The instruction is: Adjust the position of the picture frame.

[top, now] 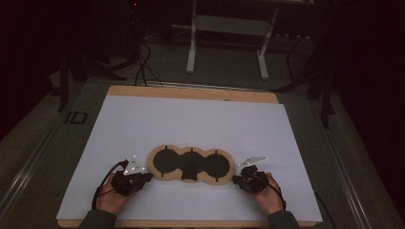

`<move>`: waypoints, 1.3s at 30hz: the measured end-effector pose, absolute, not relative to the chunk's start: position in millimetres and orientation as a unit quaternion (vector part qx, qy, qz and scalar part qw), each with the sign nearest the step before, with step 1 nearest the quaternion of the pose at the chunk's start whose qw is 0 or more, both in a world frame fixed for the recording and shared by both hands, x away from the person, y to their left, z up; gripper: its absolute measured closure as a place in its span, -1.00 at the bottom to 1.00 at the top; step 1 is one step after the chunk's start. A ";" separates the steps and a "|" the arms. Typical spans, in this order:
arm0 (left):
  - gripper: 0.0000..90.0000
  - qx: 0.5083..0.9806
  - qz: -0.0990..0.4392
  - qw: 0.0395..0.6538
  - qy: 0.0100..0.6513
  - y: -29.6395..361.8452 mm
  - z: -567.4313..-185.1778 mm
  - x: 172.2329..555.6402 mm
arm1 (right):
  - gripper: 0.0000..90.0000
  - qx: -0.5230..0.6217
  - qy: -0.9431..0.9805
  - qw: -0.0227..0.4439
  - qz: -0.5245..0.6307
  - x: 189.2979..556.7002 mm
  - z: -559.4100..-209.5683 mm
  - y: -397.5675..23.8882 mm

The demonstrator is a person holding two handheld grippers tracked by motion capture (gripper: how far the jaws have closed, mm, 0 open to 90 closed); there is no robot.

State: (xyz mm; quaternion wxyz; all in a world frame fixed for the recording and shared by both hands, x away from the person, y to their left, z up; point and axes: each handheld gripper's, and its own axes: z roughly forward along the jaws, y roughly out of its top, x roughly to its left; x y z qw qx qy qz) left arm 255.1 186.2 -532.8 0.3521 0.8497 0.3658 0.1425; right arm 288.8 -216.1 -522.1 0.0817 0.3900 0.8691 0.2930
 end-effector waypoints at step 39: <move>0.98 0.833 0.173 0.352 0.390 173.1 -535.7 271.7 | 1.00 0.441 0.833 0.122 0.311 316.1 -525.9 -216.6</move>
